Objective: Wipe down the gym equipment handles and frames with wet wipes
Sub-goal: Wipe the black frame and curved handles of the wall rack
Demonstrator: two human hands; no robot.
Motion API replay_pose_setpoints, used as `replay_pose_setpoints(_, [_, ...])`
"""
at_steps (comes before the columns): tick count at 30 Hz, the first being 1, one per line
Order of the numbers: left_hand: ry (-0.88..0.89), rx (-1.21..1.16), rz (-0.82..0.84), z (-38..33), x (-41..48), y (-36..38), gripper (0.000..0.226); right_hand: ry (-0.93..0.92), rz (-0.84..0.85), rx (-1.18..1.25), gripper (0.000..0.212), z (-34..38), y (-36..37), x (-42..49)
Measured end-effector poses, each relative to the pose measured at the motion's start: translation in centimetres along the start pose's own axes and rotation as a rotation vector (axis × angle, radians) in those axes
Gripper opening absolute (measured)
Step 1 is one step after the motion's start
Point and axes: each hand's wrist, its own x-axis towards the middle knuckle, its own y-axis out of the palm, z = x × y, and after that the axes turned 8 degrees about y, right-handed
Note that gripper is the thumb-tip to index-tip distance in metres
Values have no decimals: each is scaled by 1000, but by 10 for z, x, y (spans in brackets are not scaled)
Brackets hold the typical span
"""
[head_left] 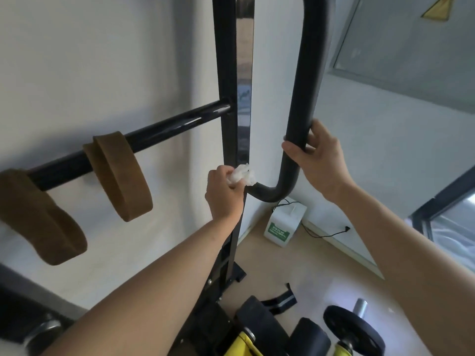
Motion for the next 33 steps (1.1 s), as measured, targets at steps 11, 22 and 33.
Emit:
replay_pose_setpoints(11, [257, 98, 441, 4, -9, 9, 23, 20, 81, 9, 48, -3, -7, 2])
replay_pose_setpoints(22, [127, 31, 290, 14, -63, -4, 14, 14, 68, 14, 50, -3, -6, 0])
replay_pose_setpoints(33, [153, 245, 331, -14, -1, 16, 31, 14, 126, 29, 50, -8, -10, 4])
